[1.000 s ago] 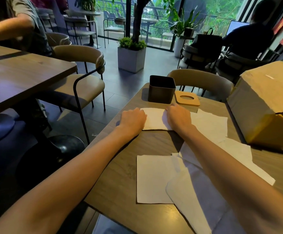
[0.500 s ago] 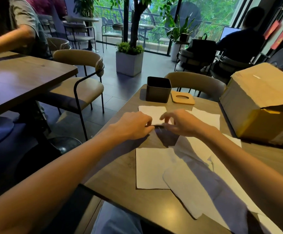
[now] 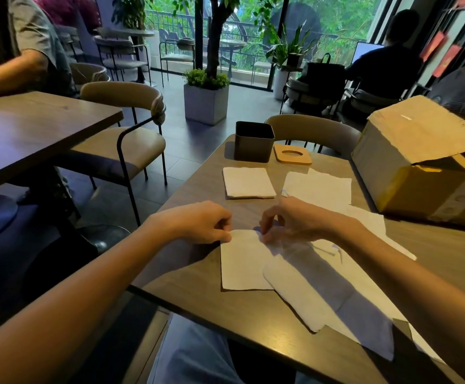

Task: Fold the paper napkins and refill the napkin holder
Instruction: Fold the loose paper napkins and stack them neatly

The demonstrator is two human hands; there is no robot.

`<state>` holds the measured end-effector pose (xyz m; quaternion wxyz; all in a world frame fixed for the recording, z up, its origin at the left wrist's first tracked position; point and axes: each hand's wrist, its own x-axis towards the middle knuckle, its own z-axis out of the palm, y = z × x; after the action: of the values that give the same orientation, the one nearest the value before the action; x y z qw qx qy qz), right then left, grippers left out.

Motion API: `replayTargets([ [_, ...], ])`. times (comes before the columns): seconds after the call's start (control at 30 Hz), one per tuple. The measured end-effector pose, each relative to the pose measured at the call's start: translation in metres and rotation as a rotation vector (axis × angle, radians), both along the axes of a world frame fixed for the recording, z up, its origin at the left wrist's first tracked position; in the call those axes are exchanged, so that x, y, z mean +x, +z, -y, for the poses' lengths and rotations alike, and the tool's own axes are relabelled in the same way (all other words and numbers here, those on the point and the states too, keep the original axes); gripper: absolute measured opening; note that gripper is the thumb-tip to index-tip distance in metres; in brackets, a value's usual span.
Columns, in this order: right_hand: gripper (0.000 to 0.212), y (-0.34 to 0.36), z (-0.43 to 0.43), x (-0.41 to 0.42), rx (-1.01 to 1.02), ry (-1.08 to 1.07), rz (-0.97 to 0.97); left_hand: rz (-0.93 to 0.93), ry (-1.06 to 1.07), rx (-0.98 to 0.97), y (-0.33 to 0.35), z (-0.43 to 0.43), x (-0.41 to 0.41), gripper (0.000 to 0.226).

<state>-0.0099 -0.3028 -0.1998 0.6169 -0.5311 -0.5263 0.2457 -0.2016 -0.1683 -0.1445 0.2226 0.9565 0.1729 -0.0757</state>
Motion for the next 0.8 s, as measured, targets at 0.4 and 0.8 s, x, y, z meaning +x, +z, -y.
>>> replayTargets([
  [0.4, 0.016, 0.073, -0.021, 0.028, -0.446, -0.067, 0.848, 0.448, 0.193, -0.347, -0.001, -0.028, 0.013, 0.031],
  [0.8, 0.016, 0.074, -0.109, 0.071, -0.412, -0.437, 0.610, 0.670, 0.552, -0.272, 0.005, -0.081, 0.092, 0.026],
])
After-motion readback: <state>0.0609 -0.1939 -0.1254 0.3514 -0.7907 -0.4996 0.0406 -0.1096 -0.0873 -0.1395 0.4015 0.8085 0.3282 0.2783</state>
